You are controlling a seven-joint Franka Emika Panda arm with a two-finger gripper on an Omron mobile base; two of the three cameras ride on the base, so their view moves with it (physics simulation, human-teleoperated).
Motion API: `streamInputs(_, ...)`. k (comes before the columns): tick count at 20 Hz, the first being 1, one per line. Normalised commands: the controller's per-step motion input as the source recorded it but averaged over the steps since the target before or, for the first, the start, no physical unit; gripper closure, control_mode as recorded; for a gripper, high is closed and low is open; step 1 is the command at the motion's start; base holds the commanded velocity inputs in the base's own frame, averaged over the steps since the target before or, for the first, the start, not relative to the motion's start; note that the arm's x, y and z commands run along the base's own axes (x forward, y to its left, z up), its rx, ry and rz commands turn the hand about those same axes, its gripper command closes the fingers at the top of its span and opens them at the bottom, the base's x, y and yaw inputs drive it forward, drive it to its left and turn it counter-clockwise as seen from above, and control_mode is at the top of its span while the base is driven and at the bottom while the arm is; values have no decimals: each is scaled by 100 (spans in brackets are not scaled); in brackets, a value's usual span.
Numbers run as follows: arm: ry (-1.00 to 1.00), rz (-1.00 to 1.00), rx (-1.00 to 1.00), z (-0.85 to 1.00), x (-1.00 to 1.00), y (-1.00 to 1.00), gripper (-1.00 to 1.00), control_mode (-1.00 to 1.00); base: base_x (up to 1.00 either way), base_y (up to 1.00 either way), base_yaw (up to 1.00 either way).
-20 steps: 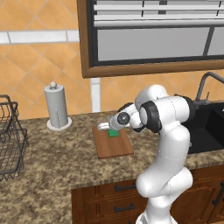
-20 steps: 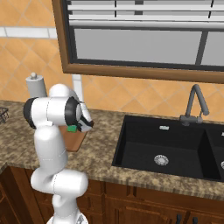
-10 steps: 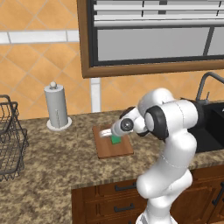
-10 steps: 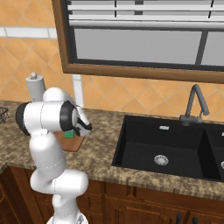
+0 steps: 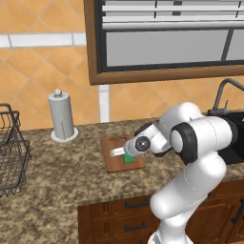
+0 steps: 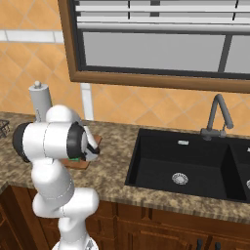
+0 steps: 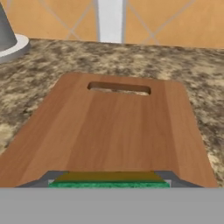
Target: Pick up the sponge from the counter and clean the cutting board by briefly scrubbing or pressing down on the cutting board. Once finished, release the sponge.
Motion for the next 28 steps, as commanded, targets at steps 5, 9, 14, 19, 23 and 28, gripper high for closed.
streamInputs(5, 0, 0, 0, -8, -58, 0, 100, -100, 0, 0, 0)
streamInputs(9, 6, -1, -4, 0, -10, 0, 100, -100, 0, 0, 0)
streamInputs(14, 1, -4, -9, 0, 32, -11, 100, -100, 0, 0, 0)
streamInputs(19, 4, -9, -3, -1, 3, -30, 100, -100, 0, 0, 0)
streamInputs(23, 4, -8, 0, -2, -11, -43, 100, -100, 0, 0, 0)
streamInputs(28, 4, -6, 0, 0, 0, -22, 100, -100, 0, 0, 0)
